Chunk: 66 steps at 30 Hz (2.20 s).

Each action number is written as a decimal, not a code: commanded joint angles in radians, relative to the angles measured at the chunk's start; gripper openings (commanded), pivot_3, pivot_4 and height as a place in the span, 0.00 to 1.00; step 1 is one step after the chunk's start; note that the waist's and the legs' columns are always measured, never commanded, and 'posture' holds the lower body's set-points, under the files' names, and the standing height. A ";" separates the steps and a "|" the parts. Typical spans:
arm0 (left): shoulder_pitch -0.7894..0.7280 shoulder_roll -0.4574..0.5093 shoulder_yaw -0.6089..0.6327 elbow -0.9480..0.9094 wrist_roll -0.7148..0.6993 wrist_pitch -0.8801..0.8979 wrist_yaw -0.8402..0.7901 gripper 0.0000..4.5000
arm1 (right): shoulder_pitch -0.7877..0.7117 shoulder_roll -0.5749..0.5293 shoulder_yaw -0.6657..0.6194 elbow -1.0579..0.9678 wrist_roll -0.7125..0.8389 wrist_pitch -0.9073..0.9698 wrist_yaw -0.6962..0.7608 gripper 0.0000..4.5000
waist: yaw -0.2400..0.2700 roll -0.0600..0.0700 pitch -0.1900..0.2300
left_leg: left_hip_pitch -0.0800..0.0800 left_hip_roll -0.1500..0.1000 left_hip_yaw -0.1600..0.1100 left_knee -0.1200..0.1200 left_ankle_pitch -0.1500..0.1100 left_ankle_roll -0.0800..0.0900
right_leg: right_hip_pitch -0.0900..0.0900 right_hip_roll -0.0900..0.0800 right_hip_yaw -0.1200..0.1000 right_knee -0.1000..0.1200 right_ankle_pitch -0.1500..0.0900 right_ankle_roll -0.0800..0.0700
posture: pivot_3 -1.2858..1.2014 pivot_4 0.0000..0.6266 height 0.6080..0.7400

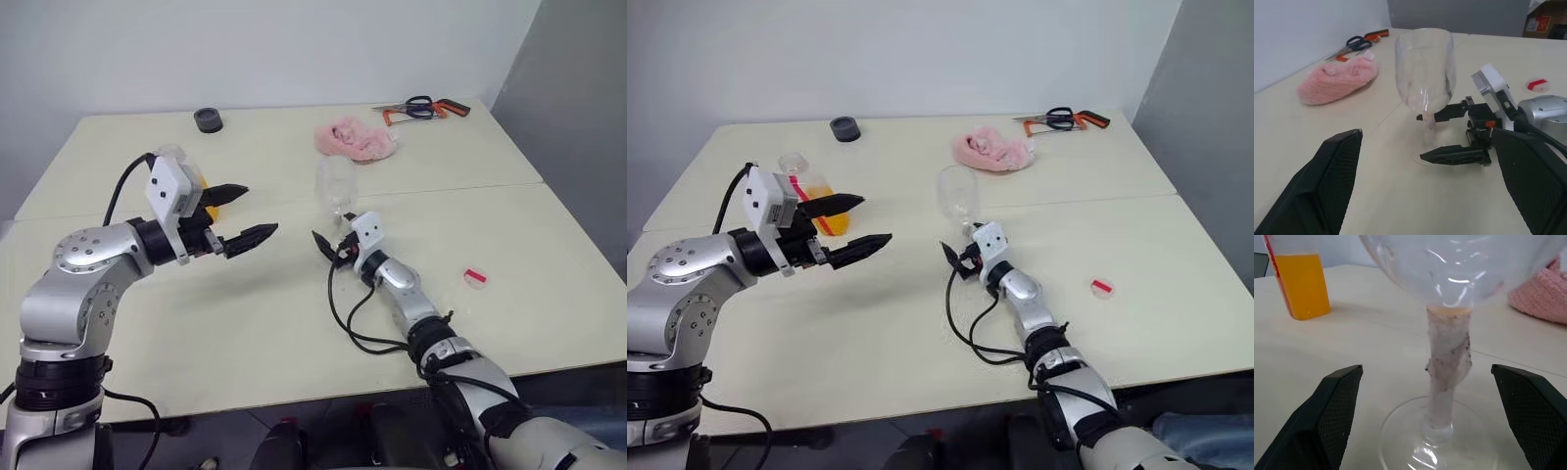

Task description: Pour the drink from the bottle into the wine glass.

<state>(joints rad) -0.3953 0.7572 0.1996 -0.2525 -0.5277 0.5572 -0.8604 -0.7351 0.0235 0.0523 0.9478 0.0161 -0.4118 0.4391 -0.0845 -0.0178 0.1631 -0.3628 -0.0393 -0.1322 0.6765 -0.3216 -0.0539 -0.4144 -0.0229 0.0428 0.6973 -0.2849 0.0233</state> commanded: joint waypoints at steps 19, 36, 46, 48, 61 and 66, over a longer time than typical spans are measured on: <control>0.207 -0.164 0.103 0.275 0.247 -0.297 0.335 1.00 | 0.408 -0.274 0.145 -0.962 0.128 0.552 0.298 1.00 | 0.024 0.000 0.000 | 0.000 0.001 -0.003 0.000 -0.001 0.002 | 0.000 0.000 0.000 0.000 0.000 0.000 | 0.52 0.24 1.00; -0.096 -0.170 0.070 0.644 0.309 -0.355 0.411 1.00 | 0.364 -0.292 0.171 -1.121 0.205 0.723 0.343 1.00 | 0.053 0.000 -0.001 | -0.001 0.000 -0.003 0.001 0.000 0.000 | 0.000 -0.001 -0.003 -0.001 0.000 0.000 | 0.52 0.24 1.00; -0.275 -0.188 0.043 0.855 0.331 -0.410 0.398 1.00 | 0.358 -0.290 0.172 -1.140 0.214 0.741 0.334 1.00 | 0.053 0.000 -0.001 | -0.001 -0.001 -0.003 0.001 0.000 0.000 | 0.000 -0.001 -0.004 -0.001 0.001 0.000 | 0.52 0.24 1.00; -0.306 -0.187 0.041 0.895 0.331 -0.422 0.397 1.00 | 0.358 -0.290 0.172 -1.143 0.214 0.744 0.333 1.00 | 0.053 0.000 -0.001 | -0.001 -0.001 -0.003 0.001 0.000 0.000 | 0.000 -0.001 -0.004 -0.001 0.001 0.000 | 0.52 0.24 1.00; -0.502 -0.186 0.029 1.183 0.359 -0.520 0.367 1.00 | 0.360 -0.290 0.174 -1.155 0.218 0.748 0.316 1.00 | 0.052 -0.001 -0.001 | -0.001 -0.001 -0.002 0.001 0.000 0.000 | -0.001 -0.001 -0.005 -0.001 0.001 0.000 | 0.52 0.24 1.00; -0.571 -0.186 0.031 1.285 0.366 -0.556 0.355 0.80 | 0.362 -0.289 0.177 -1.159 0.217 0.749 0.312 1.00 | 0.052 -0.001 -0.001 | -0.002 -0.001 -0.002 0.001 0.000 0.000 | -0.002 -0.001 -0.005 -0.001 0.001 0.000 | 0.52 0.24 1.00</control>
<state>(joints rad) -0.9339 0.5611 0.2287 1.0234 -0.1680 0.0312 -0.4961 -0.3637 -0.2671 0.2293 -0.1584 0.2185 0.3399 0.7559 -0.0327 -0.0185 0.1623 -0.3650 -0.0407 -0.1341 0.6776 -0.3217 -0.0540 -0.4164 -0.0242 0.0383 0.6967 -0.2844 0.0229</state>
